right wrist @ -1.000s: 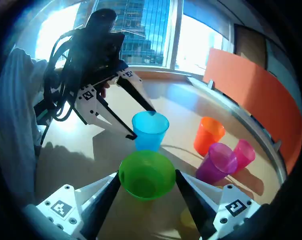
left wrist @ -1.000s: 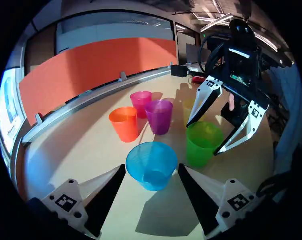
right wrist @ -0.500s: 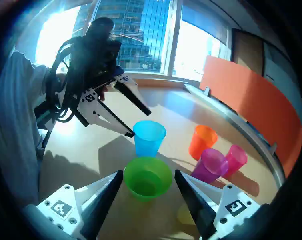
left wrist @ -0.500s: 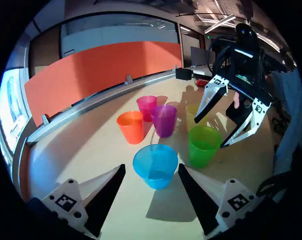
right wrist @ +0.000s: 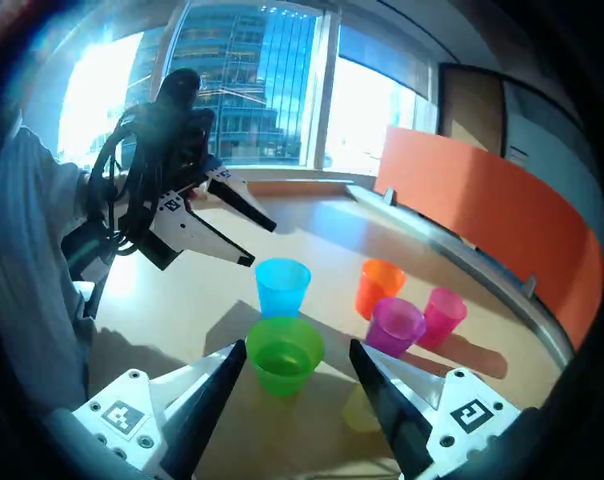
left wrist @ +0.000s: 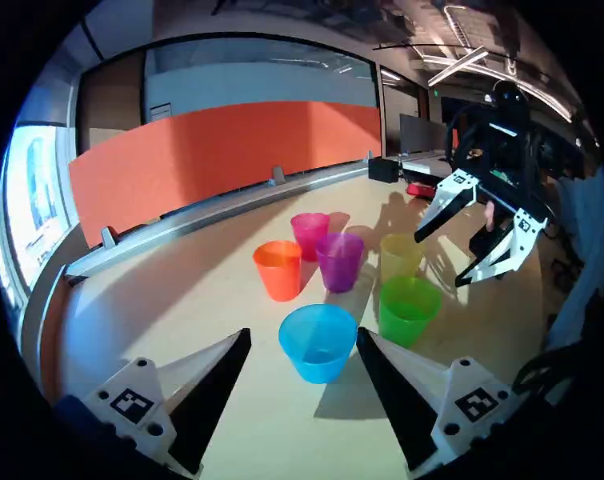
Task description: Pour water
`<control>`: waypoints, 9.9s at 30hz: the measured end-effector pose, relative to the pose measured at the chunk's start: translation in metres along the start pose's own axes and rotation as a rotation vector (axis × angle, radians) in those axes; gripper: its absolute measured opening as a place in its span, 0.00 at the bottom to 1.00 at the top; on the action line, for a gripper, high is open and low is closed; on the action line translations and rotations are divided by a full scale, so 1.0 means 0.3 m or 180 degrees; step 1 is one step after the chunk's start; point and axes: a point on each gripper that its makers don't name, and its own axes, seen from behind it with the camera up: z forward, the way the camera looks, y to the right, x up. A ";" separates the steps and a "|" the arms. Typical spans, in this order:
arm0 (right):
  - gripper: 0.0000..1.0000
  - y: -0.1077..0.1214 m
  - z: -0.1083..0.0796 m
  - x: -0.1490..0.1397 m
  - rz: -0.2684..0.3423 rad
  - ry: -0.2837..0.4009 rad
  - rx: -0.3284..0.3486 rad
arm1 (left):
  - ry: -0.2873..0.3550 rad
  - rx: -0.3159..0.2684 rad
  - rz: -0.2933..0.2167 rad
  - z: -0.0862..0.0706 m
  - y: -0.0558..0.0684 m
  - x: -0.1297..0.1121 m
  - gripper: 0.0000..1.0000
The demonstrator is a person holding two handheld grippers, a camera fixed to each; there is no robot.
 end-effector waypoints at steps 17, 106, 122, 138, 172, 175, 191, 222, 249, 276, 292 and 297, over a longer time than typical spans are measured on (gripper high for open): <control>1.00 0.127 -0.183 0.012 0.0329 0.0396 -0.0677 | 0.0513 0.0553 -0.0246 -0.073 -0.111 0.109 0.98; 0.99 0.540 -0.761 -0.034 0.1099 0.1391 -0.3563 | 0.1436 0.2116 -0.0702 -0.176 -0.273 0.032 0.98; 0.99 0.540 -0.792 -0.033 0.1089 0.1389 -0.3586 | 0.1446 0.2098 -0.0722 -0.139 -0.268 0.022 0.98; 0.99 0.537 -0.798 -0.023 0.1095 0.1398 -0.3593 | 0.1325 0.2077 -0.0720 -0.106 -0.279 -0.007 0.98; 0.99 0.537 -0.810 -0.011 0.1087 0.1418 -0.3587 | 0.1328 0.2022 -0.0707 -0.103 -0.268 -0.004 0.98; 0.99 0.538 -0.812 -0.014 0.1088 0.1419 -0.3592 | 0.1325 0.2024 -0.0706 -0.102 -0.269 -0.006 0.98; 0.99 0.532 -0.802 -0.031 0.1006 0.1455 -0.3542 | 0.1317 0.2024 -0.0704 -0.103 -0.272 -0.004 0.98; 0.99 0.572 -0.653 -0.198 0.1013 0.1449 -0.3304 | 0.1317 0.2024 -0.0704 -0.103 -0.272 -0.006 0.98; 0.99 0.614 -0.611 -0.318 0.1104 0.1265 -0.3336 | 0.1317 0.2024 -0.0704 -0.105 -0.272 -0.006 0.98; 0.99 0.615 -0.617 -0.326 0.1132 0.1227 -0.3332 | 0.1317 0.2024 -0.0704 -0.104 -0.272 -0.006 0.98; 0.99 0.616 -0.616 -0.329 0.1136 0.1221 -0.3331 | 0.1317 0.2024 -0.0704 -0.103 -0.272 -0.007 0.98; 0.99 0.616 -0.615 -0.331 0.1139 0.1221 -0.3331 | 0.1317 0.2024 -0.0705 -0.104 -0.273 -0.006 0.98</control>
